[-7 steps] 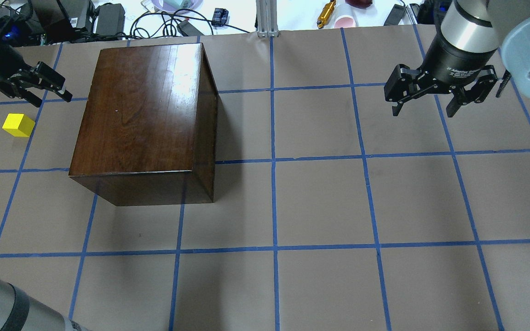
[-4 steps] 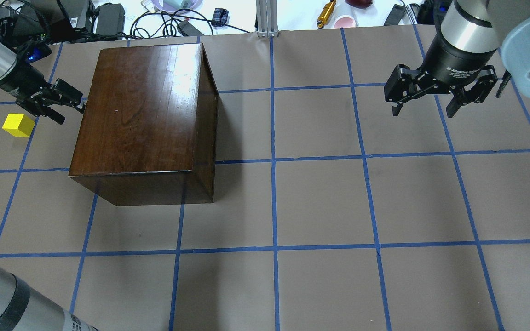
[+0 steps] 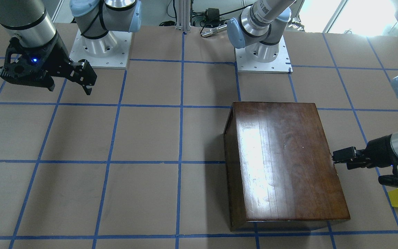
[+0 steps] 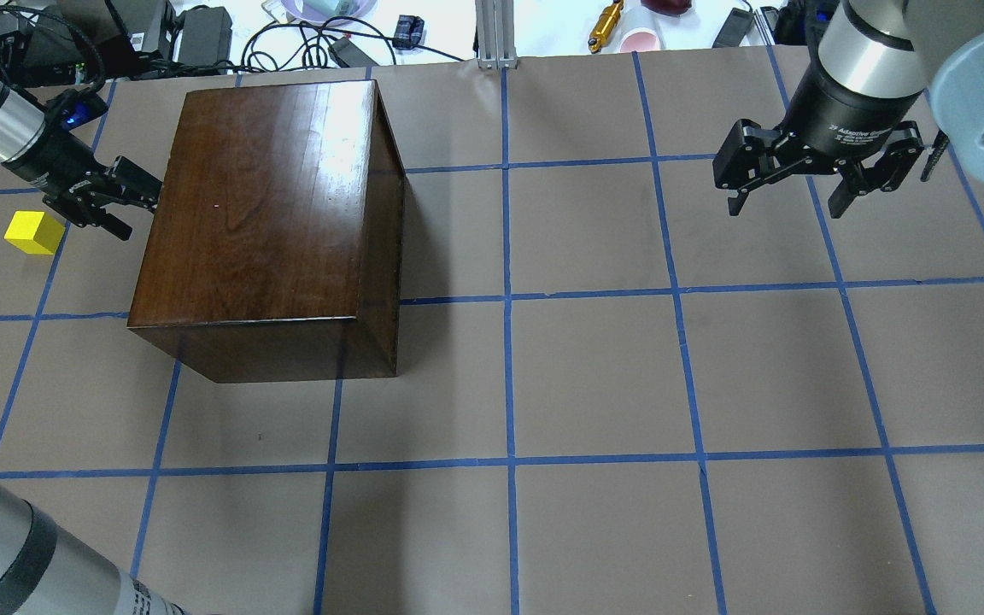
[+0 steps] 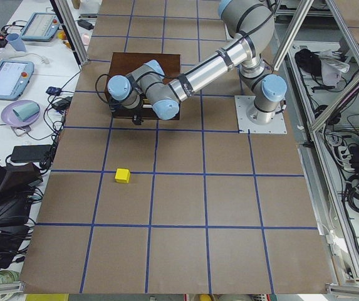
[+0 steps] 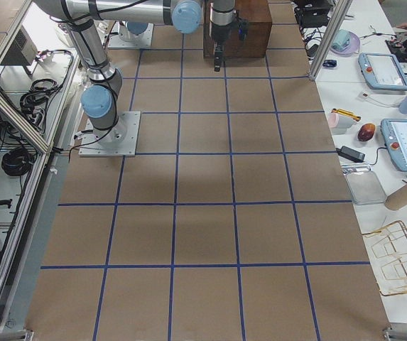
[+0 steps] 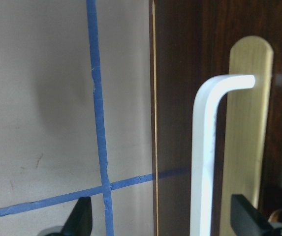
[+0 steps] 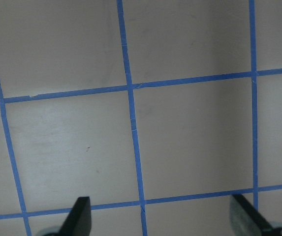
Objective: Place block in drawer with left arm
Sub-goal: 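Hook the white handle with the left gripper and pull the drawer open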
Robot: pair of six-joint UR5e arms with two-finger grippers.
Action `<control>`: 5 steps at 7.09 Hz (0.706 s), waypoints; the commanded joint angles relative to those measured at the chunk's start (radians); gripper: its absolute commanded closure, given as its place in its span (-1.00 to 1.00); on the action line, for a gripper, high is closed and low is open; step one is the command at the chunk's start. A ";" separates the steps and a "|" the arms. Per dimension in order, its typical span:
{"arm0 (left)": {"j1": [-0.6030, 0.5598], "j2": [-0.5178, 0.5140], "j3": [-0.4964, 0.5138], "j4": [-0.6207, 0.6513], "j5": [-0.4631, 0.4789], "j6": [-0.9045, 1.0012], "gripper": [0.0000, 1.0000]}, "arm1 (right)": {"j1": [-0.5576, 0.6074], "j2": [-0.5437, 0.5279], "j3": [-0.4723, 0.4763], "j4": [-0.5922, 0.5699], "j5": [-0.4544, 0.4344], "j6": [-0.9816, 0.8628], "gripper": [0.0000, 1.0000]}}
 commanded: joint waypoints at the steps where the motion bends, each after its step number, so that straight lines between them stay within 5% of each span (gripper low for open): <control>1: 0.000 -0.009 0.001 0.000 0.000 0.000 -0.70 | 0.000 0.000 0.000 0.000 0.000 0.000 -1.00; 5: 0.008 -0.015 0.018 0.012 0.009 0.008 -0.61 | 0.000 0.000 0.000 0.000 0.000 0.000 -1.00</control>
